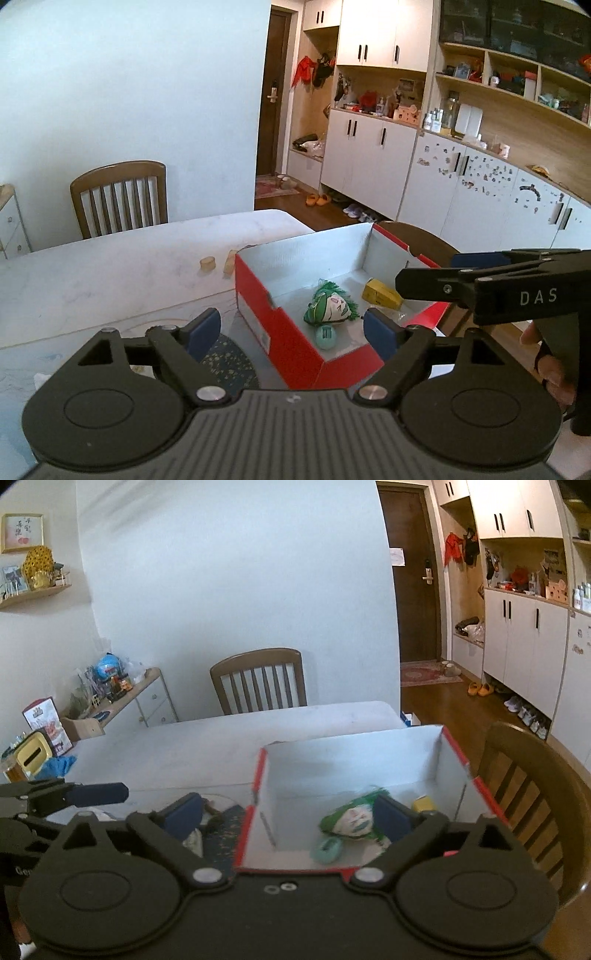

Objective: Organize objects
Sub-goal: 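Withdraw both tools back toward the remaining items on the table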

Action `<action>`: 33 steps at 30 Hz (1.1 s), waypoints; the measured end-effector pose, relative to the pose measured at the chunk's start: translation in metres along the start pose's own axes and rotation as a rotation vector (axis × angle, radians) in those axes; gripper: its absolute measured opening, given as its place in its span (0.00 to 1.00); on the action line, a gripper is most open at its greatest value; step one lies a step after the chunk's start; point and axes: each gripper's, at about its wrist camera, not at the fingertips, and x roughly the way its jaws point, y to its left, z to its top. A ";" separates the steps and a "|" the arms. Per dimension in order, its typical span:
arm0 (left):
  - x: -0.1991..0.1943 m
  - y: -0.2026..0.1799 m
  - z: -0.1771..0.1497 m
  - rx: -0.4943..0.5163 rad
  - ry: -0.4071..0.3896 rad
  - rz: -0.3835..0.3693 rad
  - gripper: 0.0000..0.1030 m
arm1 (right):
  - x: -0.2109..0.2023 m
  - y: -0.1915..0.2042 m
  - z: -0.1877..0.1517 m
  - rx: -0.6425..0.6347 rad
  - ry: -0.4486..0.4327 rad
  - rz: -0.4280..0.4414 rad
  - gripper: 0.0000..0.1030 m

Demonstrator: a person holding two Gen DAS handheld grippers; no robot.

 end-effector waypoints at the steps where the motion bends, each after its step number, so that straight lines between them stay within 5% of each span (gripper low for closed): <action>1: -0.004 0.006 -0.002 -0.008 -0.002 -0.004 0.86 | -0.001 0.005 -0.002 0.005 -0.002 0.000 0.99; 3: -0.011 0.016 -0.007 -0.023 -0.007 -0.007 1.00 | -0.001 0.015 -0.005 0.008 -0.001 0.000 0.99; 19: -0.055 0.091 -0.042 -0.028 -0.096 0.078 1.00 | 0.015 0.093 -0.023 -0.033 0.010 -0.029 0.99; 33: -0.073 0.169 -0.071 -0.144 -0.079 0.186 1.00 | 0.056 0.149 -0.025 -0.110 0.050 0.036 0.99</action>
